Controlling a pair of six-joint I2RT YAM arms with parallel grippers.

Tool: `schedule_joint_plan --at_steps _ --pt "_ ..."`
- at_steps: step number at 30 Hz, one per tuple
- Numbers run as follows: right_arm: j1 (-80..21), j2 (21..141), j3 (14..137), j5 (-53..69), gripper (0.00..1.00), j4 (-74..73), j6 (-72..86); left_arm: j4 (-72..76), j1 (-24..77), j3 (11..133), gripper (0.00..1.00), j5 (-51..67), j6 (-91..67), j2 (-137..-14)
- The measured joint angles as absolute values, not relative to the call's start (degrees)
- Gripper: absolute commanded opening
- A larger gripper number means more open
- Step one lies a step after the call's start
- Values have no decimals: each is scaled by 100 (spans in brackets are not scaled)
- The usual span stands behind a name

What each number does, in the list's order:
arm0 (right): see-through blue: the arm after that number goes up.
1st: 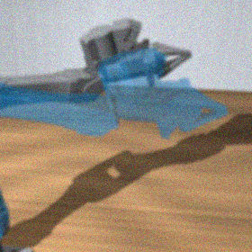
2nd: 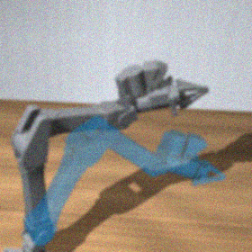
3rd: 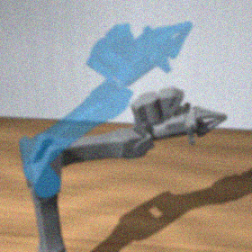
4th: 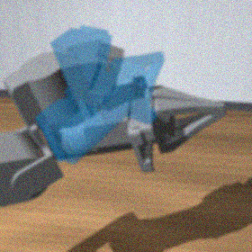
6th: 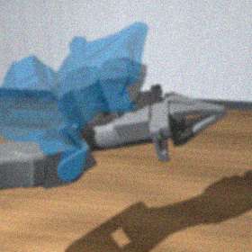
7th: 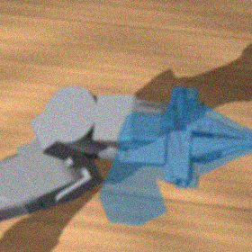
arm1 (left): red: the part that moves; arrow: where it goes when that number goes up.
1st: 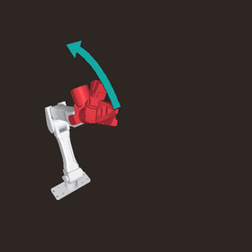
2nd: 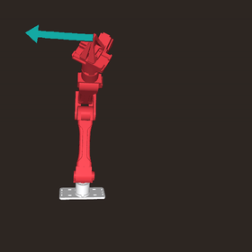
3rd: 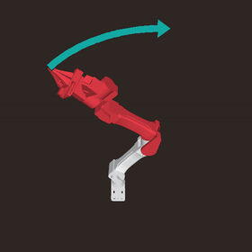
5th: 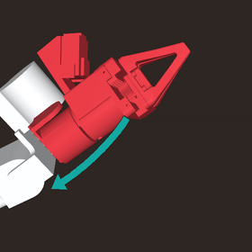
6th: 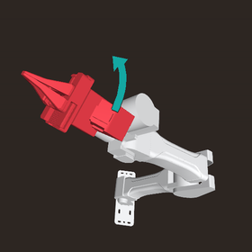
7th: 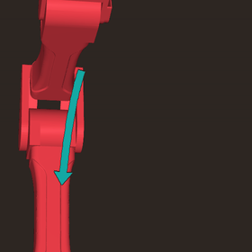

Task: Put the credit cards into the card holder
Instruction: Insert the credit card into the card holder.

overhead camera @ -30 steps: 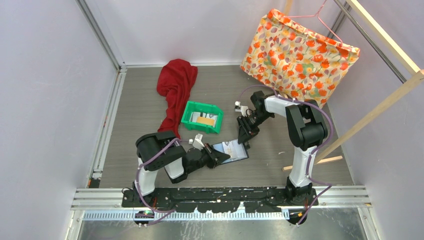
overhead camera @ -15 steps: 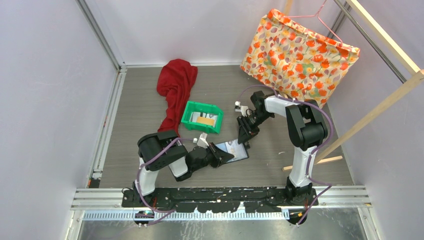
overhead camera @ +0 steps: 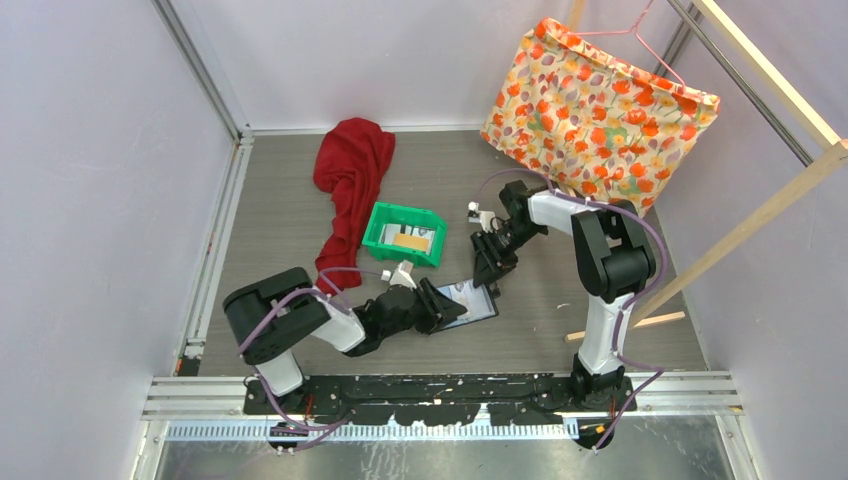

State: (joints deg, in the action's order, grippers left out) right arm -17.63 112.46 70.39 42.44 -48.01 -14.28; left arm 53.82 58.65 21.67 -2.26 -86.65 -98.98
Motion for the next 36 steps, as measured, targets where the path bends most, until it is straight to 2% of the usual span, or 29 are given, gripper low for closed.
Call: schedule_joint_plan --at_steps 6,13,19,28,36 --pt "-1739 11196 7039 4136 50 -4781 -1444 3903 5865 2493 47 -274 -8329 -9185" --pt "-1739 11102 7039 4007 50 -4757 -1468 2443 5837 2936 34 -473 -7977 -8807" --pt "-1734 11098 7039 3983 47 -4742 -1468 1319 5771 3562 28 -611 -7601 -8805" --pt "-1763 11100 7039 3972 44 -4742 -1468 1076 5671 3907 36 -506 -7426 -9255" --pt "-1914 11102 7039 4010 42 -4744 -1468 1063 5612 4235 35 -294 -7312 -9546"
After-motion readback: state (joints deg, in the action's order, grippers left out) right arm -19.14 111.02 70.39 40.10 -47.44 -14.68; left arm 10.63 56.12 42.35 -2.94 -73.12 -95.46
